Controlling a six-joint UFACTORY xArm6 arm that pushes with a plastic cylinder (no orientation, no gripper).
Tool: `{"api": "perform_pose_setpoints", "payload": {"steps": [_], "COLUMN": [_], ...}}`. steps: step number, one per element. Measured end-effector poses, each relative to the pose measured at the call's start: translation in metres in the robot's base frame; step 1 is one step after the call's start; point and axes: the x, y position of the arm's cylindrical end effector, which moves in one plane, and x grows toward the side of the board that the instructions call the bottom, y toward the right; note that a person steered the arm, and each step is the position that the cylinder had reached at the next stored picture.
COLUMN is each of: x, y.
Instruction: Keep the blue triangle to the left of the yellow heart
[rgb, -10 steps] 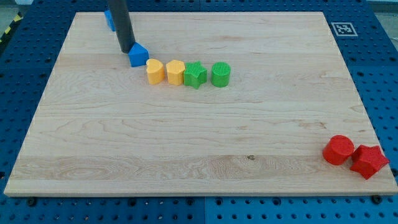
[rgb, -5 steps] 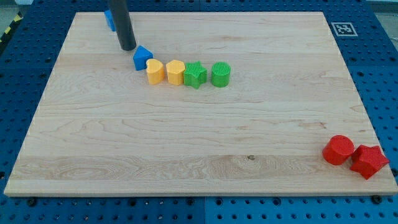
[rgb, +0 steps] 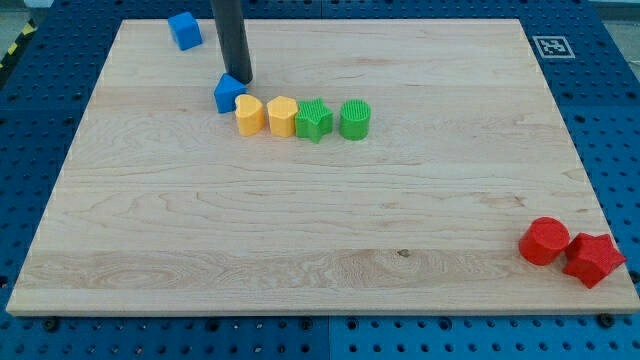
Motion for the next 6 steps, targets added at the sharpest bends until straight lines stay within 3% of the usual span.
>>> {"api": "perform_pose_setpoints", "payload": {"steps": [3, 6], "x": [0.024, 0.031], "y": [-0.035, -0.035]}}
